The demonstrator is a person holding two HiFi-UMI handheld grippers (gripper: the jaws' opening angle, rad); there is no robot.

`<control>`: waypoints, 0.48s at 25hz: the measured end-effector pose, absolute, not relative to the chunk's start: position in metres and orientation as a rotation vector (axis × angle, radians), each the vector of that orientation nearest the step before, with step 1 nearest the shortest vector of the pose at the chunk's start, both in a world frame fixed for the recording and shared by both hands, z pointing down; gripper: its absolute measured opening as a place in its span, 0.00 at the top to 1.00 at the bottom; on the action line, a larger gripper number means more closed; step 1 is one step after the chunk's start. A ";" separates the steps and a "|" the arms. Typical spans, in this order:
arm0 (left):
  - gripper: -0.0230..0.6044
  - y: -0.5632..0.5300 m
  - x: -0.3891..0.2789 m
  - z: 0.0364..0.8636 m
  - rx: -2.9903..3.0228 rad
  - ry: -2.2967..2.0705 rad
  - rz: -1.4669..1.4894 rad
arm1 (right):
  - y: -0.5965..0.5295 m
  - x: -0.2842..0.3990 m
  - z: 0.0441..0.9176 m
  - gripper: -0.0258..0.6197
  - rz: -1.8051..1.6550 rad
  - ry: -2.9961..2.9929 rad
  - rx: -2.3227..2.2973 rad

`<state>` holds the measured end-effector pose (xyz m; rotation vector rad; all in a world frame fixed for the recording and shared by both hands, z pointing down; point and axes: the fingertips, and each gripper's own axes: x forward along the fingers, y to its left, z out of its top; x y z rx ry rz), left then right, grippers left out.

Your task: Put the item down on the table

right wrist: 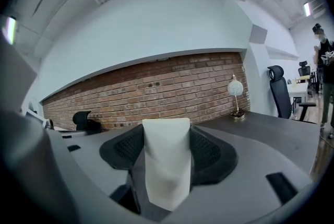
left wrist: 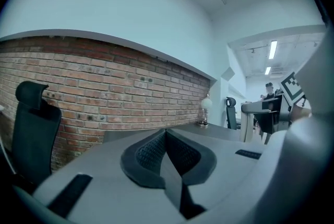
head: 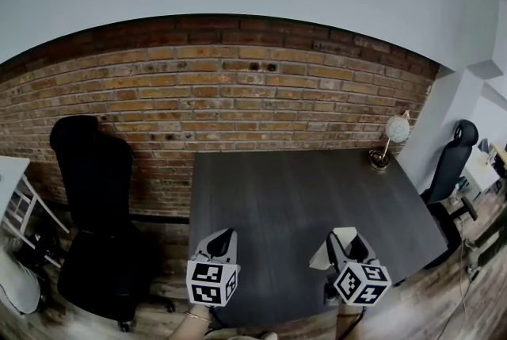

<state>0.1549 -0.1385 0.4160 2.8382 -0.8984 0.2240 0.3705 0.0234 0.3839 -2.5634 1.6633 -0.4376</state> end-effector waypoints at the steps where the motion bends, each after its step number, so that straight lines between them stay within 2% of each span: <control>1: 0.94 -0.139 0.156 0.417 2.822 -0.930 0.225 | 0.019 0.376 0.384 0.51 -0.443 1.690 -2.550; 12: 0.94 -0.128 0.136 0.437 2.668 -1.256 0.280 | -0.032 0.410 0.406 0.51 -0.515 1.952 -2.391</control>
